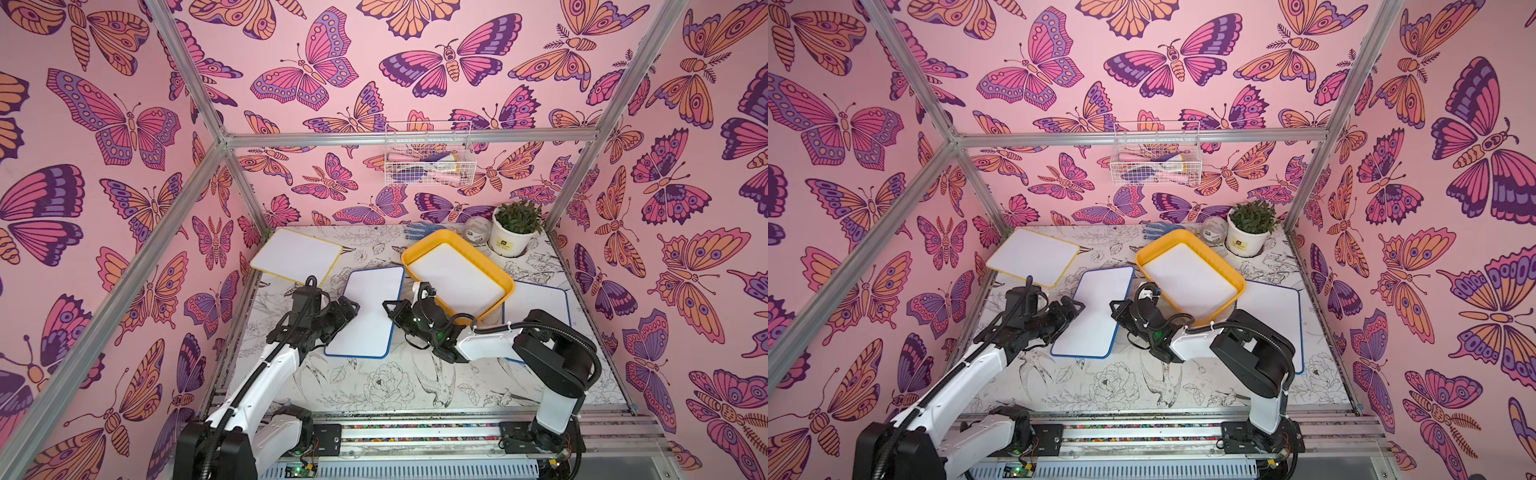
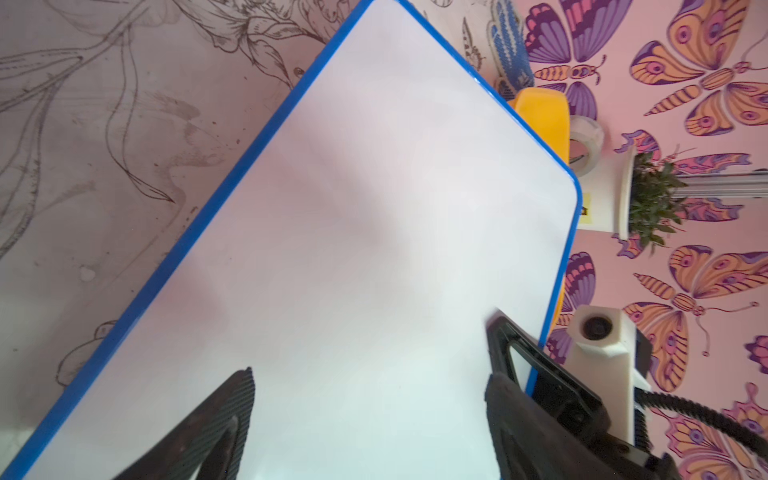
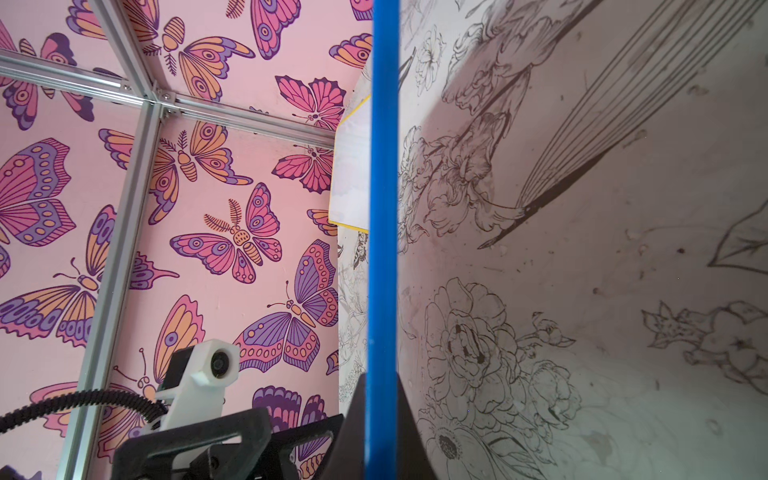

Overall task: Put the whiteboard into the storage box
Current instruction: Pick up the whiteboard at the center of the board.

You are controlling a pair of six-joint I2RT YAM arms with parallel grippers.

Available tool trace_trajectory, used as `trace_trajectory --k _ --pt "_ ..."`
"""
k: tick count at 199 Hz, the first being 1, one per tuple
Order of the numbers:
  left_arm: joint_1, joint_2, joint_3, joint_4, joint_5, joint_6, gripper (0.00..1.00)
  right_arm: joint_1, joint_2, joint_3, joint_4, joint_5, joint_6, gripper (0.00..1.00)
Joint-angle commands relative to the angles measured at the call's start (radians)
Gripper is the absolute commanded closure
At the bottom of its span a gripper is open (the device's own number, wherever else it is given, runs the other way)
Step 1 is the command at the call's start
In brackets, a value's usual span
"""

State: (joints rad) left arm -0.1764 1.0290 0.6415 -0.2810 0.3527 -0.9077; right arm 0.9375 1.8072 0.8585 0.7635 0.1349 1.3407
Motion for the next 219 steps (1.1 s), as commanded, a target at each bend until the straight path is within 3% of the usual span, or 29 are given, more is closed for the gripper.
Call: trace_trajectory --k 1,88,121,164,219 --pt "0.006 -0.056 0.032 -0.046 0.055 -0.049 0.11 -0.003 -0.086 0.023 0.047 0.039 -0.041 1.00" --pt "0.001 -0.136 0.070 -0.051 0.157 -0.173 0.12 -0.049 -0.227 0.050 -0.006 0.193 -0.180 1.00" --pt "-0.046 -0.141 0.056 -0.040 0.145 -0.235 0.13 -0.064 -0.229 0.045 0.062 0.279 -0.179 1.00" --pt "-0.136 -0.134 -0.022 0.146 0.115 -0.427 0.14 -0.075 -0.229 0.053 0.147 0.426 -0.174 1.00" --pt "-0.238 -0.063 -0.101 0.420 0.024 -0.604 0.17 -0.097 -0.228 0.062 0.202 0.492 -0.121 1.00"
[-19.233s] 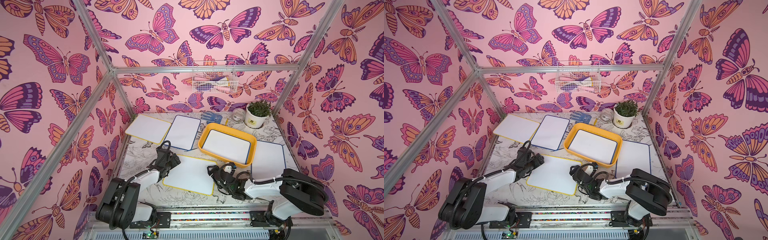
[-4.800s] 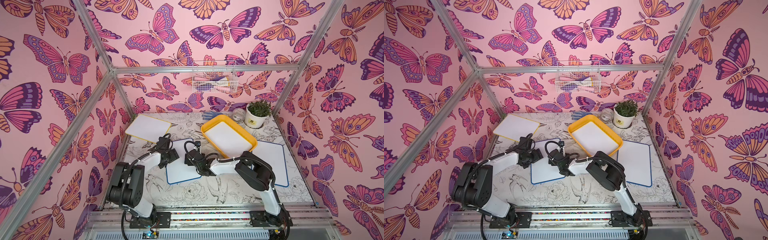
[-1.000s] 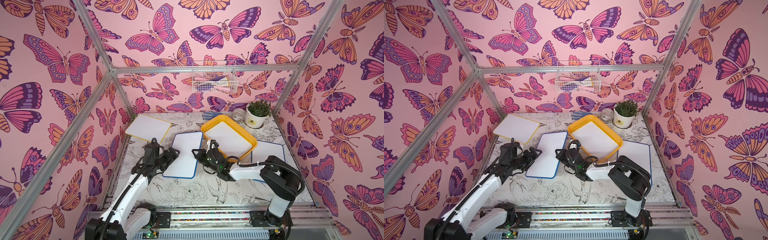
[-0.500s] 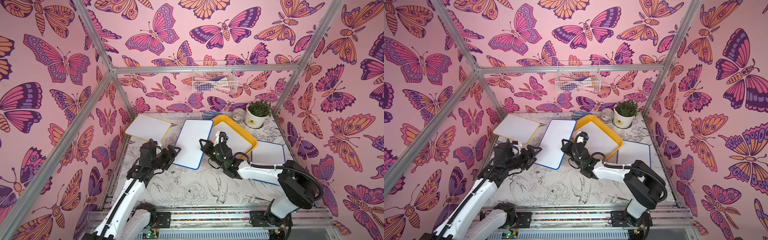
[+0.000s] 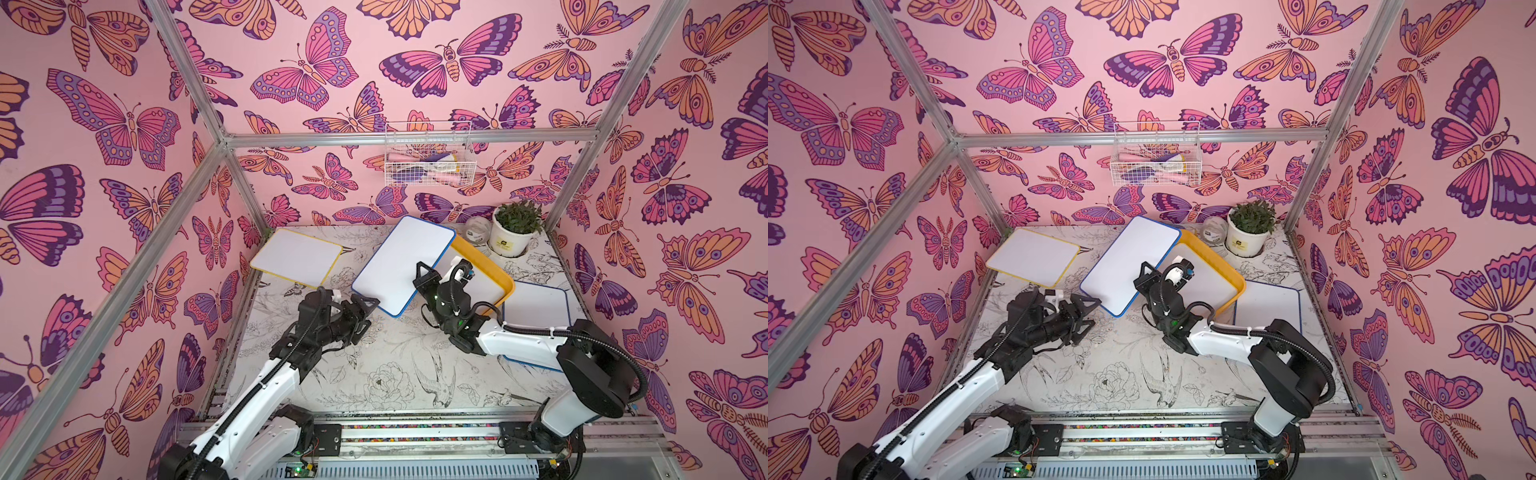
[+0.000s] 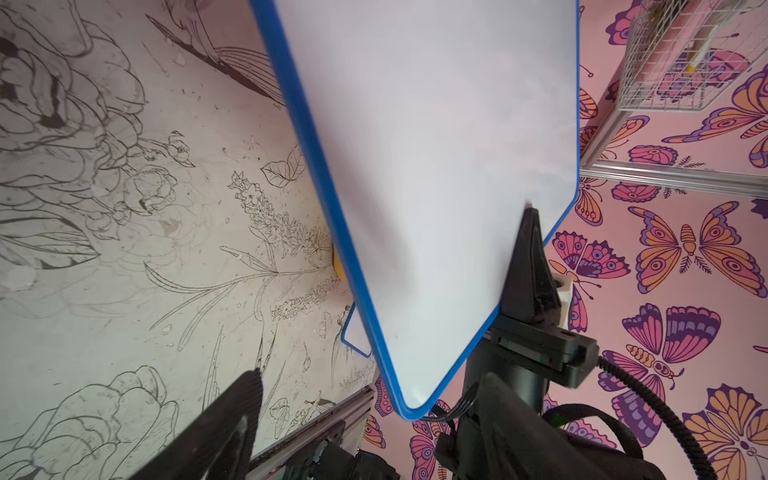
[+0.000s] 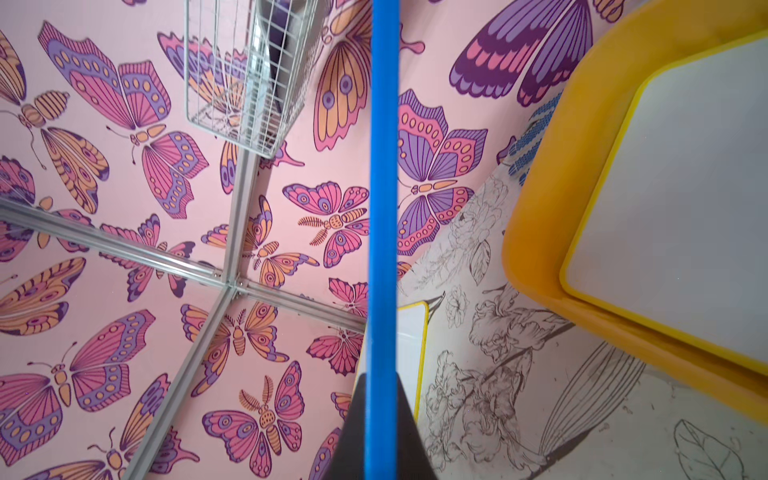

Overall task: Put the whiteboard into the storage box
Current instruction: Pick up the whiteboard at the center of the board.

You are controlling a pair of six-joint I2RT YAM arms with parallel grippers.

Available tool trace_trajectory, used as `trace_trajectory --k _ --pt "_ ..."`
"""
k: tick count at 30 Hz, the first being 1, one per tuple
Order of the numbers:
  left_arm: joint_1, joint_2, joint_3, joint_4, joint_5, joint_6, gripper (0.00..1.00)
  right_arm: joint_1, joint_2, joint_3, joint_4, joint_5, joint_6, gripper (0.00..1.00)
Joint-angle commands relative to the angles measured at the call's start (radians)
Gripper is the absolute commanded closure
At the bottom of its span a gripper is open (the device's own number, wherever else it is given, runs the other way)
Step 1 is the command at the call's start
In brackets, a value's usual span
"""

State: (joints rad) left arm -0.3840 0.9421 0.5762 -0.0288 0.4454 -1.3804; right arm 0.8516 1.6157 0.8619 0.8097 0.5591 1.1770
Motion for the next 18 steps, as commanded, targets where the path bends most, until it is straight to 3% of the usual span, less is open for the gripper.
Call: trace_trajectory --k 1,5,7,11,18 --pt "-0.032 0.026 -0.038 0.177 -0.072 -0.135 0.17 -0.012 -0.035 0.058 0.157 0.068 0.045 1.00" --pt "-0.064 0.062 -0.116 0.425 -0.099 -0.171 0.18 -0.019 -0.031 0.049 0.180 0.082 0.085 1.00" --pt "-0.075 0.088 -0.130 0.506 -0.210 -0.214 0.19 -0.023 -0.030 0.044 0.183 0.087 0.110 0.99" --pt "-0.081 0.166 -0.166 0.727 -0.280 -0.220 0.24 -0.028 -0.035 0.030 0.198 0.091 0.143 0.99" --pt "-0.089 0.349 -0.153 1.034 -0.324 -0.231 0.36 -0.032 -0.038 0.005 0.201 0.094 0.182 0.99"
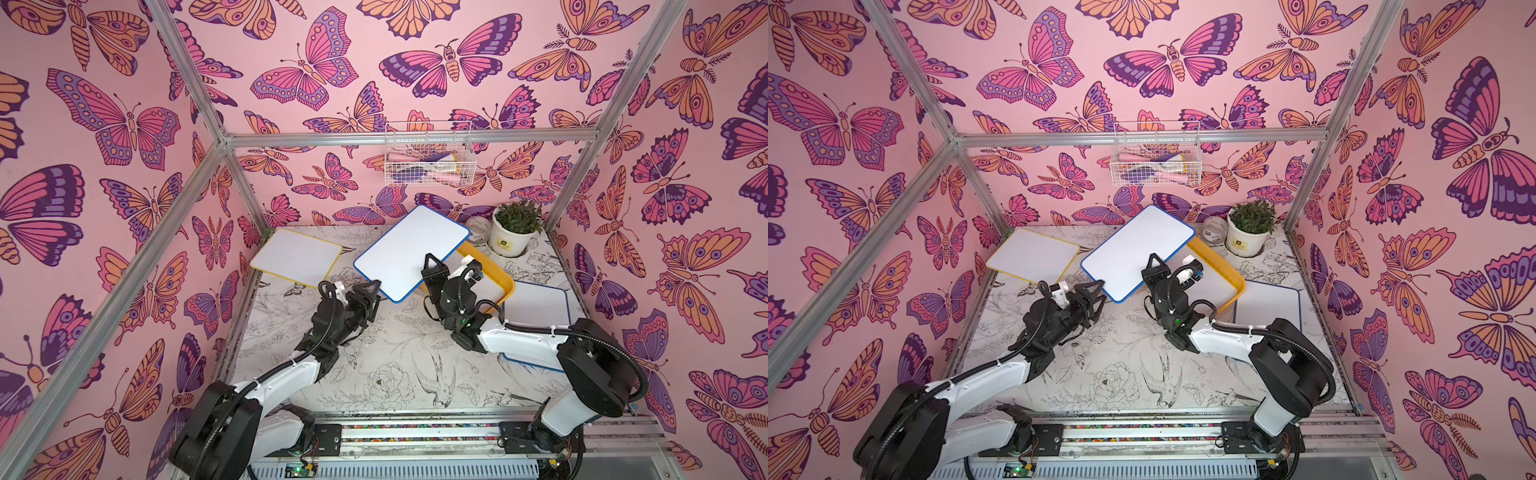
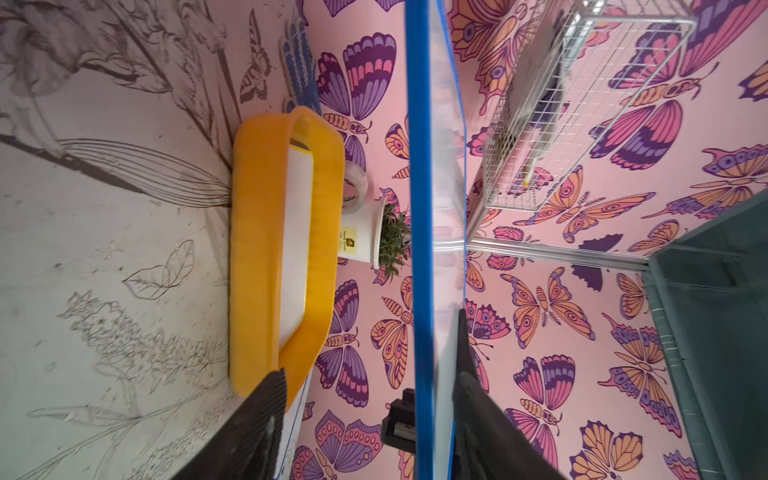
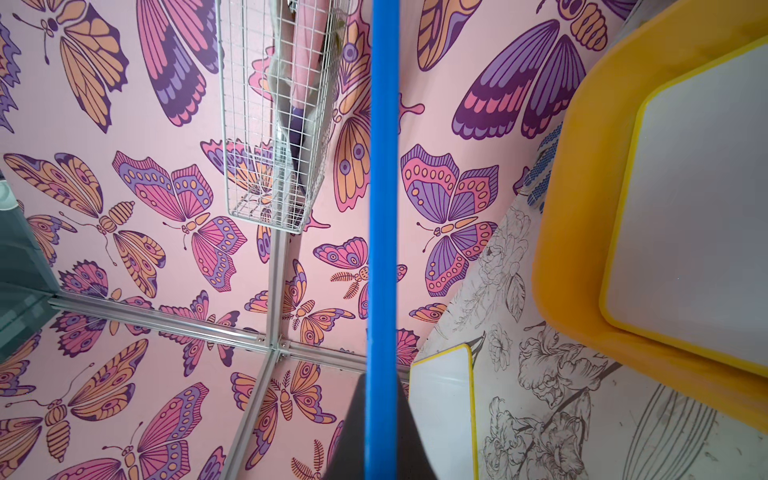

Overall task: Put the whiteboard into the storage box
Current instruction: Pick up the whiteboard at the center of the board.

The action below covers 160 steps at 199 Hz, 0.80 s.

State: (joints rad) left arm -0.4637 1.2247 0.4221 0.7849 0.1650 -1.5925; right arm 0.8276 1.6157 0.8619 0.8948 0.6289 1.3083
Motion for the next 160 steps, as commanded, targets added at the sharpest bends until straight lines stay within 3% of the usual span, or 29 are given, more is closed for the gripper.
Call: trace_trajectory --k 1,41,92,128,160 --pt "-0.009 0.097 0.006 0.258 -0.046 -0.026 0.37 -0.008 -0.037 0.003 0.115 0.023 0.056 0.99" --pt "-0.012 0.197 0.028 0.395 -0.072 -0.047 0.54 -0.008 -0.037 -0.010 0.110 0.020 0.083 0.99" --pt "-0.013 0.211 0.056 0.410 -0.082 -0.011 0.77 -0.009 -0.037 -0.035 0.099 0.008 0.106 0.99" --pt "-0.012 0.245 0.051 0.446 -0.079 -0.003 0.85 -0.009 -0.030 -0.040 0.097 -0.019 0.117 0.99" --pt "0.004 0.254 0.049 0.468 -0.061 0.023 0.90 -0.008 -0.037 -0.054 0.069 -0.046 0.117 0.92"
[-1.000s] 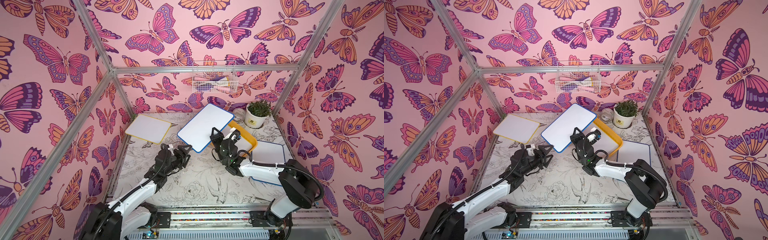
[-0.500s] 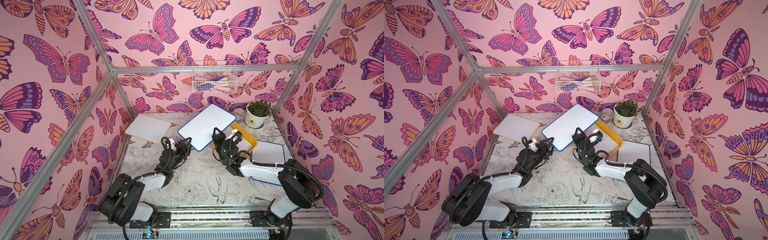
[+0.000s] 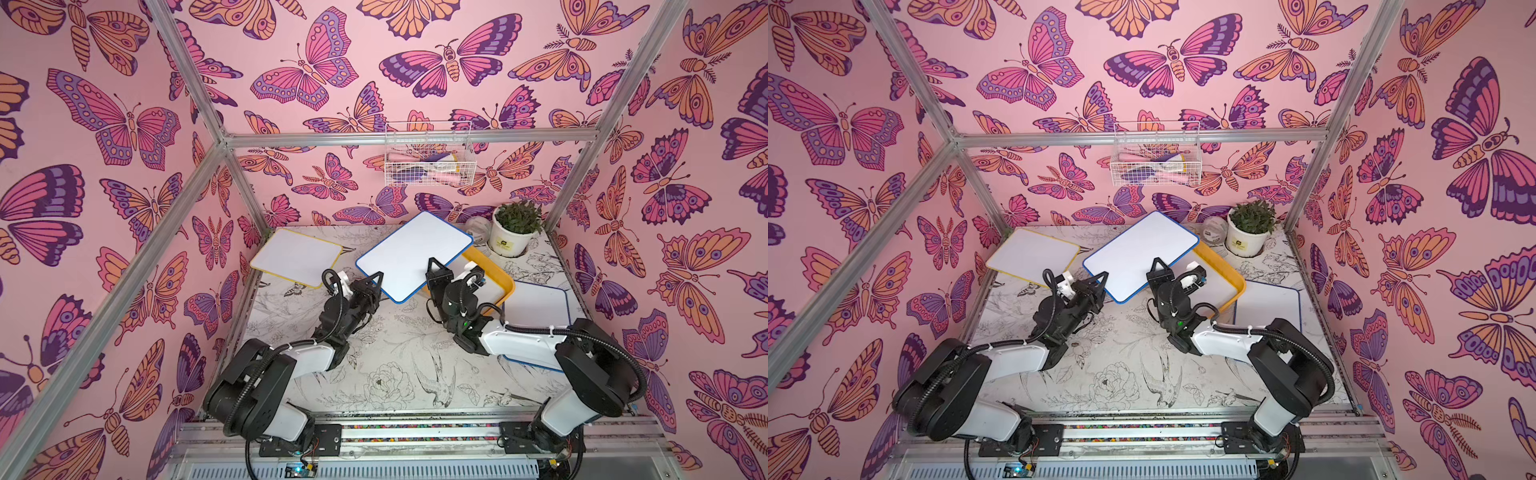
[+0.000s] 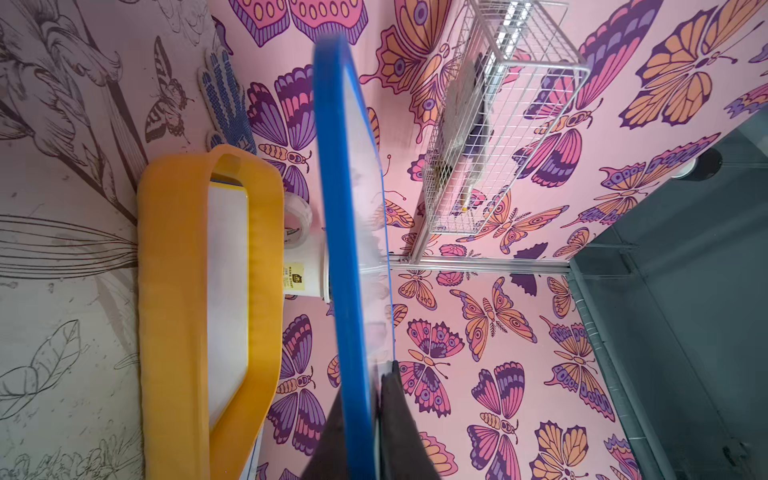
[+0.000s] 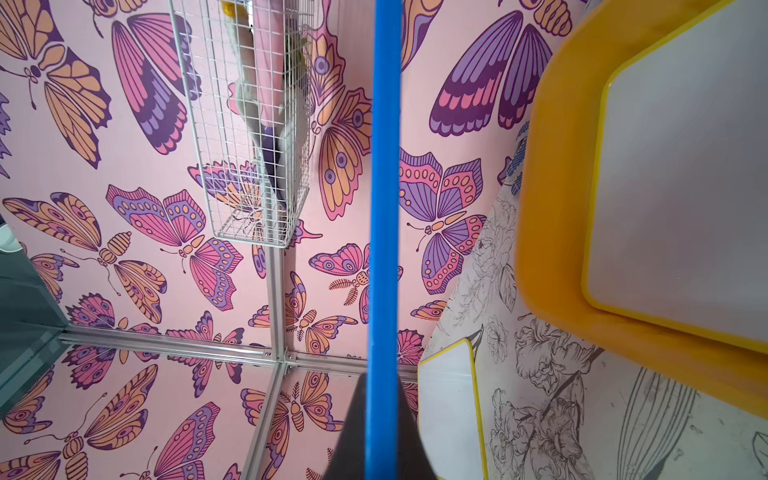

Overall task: Put the whiteboard into the storage box
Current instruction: Pick up the whiteboard at the center of the board.

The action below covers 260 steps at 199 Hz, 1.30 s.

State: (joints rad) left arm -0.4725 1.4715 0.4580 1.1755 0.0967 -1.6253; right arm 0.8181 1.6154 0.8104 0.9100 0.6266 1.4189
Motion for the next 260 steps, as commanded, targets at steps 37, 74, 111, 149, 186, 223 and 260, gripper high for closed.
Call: trace_trajectory --k 37,74,111,149,186,223,260 --pt "0.071 -0.011 0.021 0.060 0.083 0.102 0.95 -0.003 -0.077 -0.042 0.020 -0.068 -0.002 0.75" --pt "0.188 -0.048 0.008 0.049 0.211 0.117 0.97 -0.035 -0.125 -0.076 -0.071 -0.163 -0.040 0.45" --pt "0.333 -0.120 0.030 -0.117 0.401 0.155 0.98 -0.135 -0.226 -0.103 -0.327 -0.364 -0.149 0.40" --pt "0.396 -0.153 0.069 -0.259 0.543 0.243 1.00 -0.335 -0.335 -0.138 -0.554 -0.666 -0.283 0.38" --pt "0.397 -0.107 0.122 -0.235 0.681 0.294 1.00 -0.547 -0.402 -0.111 -0.694 -0.947 -0.391 0.32" --pt "0.392 -0.016 0.160 -0.105 0.779 0.267 1.00 -0.694 -0.328 -0.031 -0.706 -1.242 -0.431 0.29" --pt "0.364 0.057 0.222 -0.031 0.839 0.237 1.00 -0.743 -0.222 0.046 -0.644 -1.437 -0.440 0.29"
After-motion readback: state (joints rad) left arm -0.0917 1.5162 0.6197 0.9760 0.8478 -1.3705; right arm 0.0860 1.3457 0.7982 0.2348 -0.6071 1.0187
